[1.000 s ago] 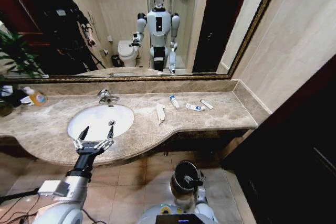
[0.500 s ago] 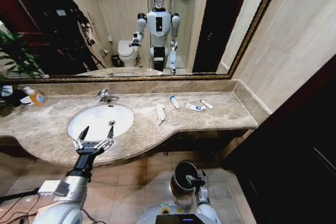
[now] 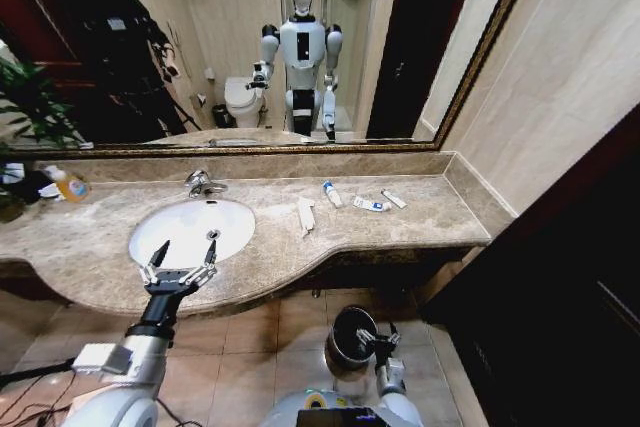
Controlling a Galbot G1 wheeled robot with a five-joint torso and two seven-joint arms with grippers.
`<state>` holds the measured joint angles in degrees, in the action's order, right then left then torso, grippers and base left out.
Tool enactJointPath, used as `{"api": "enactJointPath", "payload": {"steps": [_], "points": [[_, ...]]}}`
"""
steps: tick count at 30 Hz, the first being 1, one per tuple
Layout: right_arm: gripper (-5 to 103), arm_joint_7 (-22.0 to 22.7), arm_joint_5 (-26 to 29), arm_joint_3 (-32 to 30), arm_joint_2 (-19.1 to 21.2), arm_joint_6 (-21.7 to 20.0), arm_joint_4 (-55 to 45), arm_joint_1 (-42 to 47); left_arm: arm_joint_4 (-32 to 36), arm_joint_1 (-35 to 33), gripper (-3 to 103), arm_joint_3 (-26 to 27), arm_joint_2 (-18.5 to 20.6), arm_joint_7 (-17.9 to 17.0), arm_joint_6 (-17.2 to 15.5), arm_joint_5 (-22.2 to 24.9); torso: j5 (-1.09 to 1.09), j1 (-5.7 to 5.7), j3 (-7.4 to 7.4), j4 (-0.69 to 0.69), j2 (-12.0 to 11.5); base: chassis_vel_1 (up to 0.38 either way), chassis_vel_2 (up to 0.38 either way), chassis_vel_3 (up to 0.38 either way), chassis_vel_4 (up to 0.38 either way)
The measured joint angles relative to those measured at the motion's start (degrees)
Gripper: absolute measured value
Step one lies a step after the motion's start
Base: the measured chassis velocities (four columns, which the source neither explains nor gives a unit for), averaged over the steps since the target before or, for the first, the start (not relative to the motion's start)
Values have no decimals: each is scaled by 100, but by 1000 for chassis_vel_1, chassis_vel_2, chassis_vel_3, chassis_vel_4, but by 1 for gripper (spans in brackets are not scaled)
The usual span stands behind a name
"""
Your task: Pick up the trash from the sink and place it in the trash bin.
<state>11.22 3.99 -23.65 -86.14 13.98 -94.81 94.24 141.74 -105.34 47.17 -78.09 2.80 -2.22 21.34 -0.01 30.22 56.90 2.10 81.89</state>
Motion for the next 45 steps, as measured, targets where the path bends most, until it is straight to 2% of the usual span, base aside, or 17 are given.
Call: {"api": "enactJointPath", "payload": {"steps": [5,6,8,12,15,16,17,25,29,30,34,39,45], "points": [[100,-148,-53,0,77,-232,-1224,397,0,0,100,0,0,0,0,0,0,0,0,0,0,0,0,0,0],[100,-148,-53,0,77,-232,-1224,397,0,0,100,0,0,0,0,0,0,0,0,0,0,0,0,0,0],[100,-222,-55,41,138,-463,-1862,429,0,0,100,1,0,-1,0,0,1,0,0,0,0,0,0,0,0],[100,-302,-44,131,252,-782,-2294,249,0,0,100,0,0,-1,0,0,1,0,0,0,0,0,0,0,0],[100,-374,193,336,593,-1453,-2665,-296,0,0,100,1,0,-1,0,0,1,0,0,0,0,0,0,0,0],[100,-374,193,336,593,-1453,-2665,-296,0,0,100,1,0,-1,0,0,1,0,0,0,0,0,0,0,0],[100,-340,308,466,743,-1659,-2682,-551,0,0,100,1,0,-1,0,0,1,0,0,0,0,0,0,0,0],[100,-202,1017,1340,1415,-2465,-2576,-1728,0,0,100,1,0,-1,0,0,2,0,0,1,0,0,0,0,0],[100,-127,1197,1809,1595,-2603,-2216,-2444,0,0,100,0,0,-1,0,0,2,0,1,1,0,0,0,0,0],[100,-127,1197,1809,1595,-2603,-2216,-2444,0,0,100,0,0,-1,0,0,2,0,1,1,0,0,0,0,0],[100,165,1456,2370,1609,-2662,-1633,-3351,0,0,100,1,0,-1,0,0,1,1,1,1,-1,0,0,0,0],[100,349,1725,2732,1579,-2715,-1213,-3861,0,0,100,0,0,0,0,0,0,1,1,1,-1,0,0,0,0],[100,463,2062,3043,1195,-2752,-238,-4735,0,0,100,1,0,-1,0,0,1,1,1,2,-1,0,0,0,0]]}}
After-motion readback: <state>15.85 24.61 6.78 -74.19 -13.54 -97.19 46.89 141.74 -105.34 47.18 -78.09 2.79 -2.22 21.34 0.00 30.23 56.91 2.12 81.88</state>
